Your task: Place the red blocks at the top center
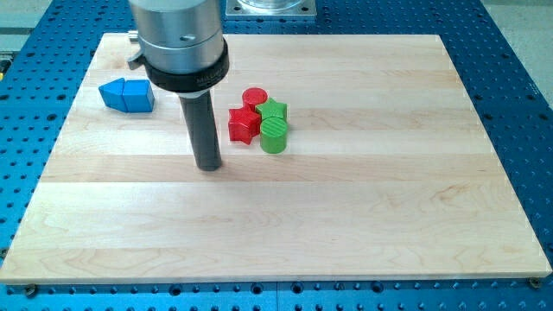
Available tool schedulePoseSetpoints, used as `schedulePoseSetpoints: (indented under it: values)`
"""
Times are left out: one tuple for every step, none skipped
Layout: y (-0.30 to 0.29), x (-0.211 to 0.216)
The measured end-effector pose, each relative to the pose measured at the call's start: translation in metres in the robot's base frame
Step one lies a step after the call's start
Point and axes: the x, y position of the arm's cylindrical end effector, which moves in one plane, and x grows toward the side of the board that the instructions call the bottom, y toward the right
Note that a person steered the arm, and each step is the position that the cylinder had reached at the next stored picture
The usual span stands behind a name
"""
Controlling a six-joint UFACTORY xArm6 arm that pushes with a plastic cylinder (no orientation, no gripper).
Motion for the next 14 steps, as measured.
schedulePoseSetpoints:
  values:
    - [0.0,-0.003]
    - [0.011,-0.014]
    - [0.027,-0.039]
    - [0.057,-0.064]
    - [0.087,-0.087]
    - [0.108,-0.112]
    - [0.127,-0.132]
    - [0.143,-0.151]
    - [0.154,-0.164]
    - [0.145,-0.163]
    - [0.136,-0.152]
    - [0.094,-0.149]
    - [0.052,-0.133]
    - [0.02,-0.129]
